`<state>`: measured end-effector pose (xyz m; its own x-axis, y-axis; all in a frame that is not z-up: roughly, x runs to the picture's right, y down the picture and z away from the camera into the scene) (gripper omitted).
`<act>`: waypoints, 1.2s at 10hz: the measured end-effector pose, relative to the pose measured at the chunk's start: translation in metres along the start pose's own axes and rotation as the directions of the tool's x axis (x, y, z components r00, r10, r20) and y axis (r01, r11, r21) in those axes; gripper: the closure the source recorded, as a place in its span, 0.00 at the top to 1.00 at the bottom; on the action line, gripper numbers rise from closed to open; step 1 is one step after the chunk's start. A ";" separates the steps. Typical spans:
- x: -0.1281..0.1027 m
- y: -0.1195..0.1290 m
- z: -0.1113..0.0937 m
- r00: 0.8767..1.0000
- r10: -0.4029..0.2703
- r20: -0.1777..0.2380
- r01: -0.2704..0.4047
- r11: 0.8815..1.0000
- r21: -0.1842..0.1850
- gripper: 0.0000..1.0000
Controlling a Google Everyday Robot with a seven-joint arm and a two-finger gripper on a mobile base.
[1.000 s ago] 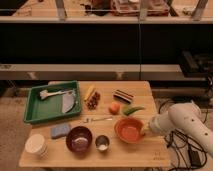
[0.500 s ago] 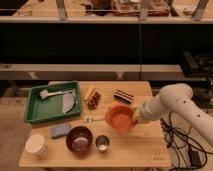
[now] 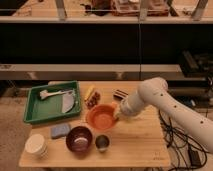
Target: Stack bowls into tray
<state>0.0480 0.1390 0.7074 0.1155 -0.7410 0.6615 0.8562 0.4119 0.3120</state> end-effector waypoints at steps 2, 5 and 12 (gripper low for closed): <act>-0.011 -0.019 0.015 0.988 -0.146 0.054 0.143 0.987 0.069 0.09; -0.022 -0.041 0.034 0.932 -0.344 0.114 0.324 0.931 0.166 0.09; -0.031 -0.057 0.094 0.857 -0.491 0.157 0.469 0.869 0.158 0.10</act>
<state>-0.0516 0.1880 0.7332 -0.4006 -0.7539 0.5208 0.7184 0.0944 0.6892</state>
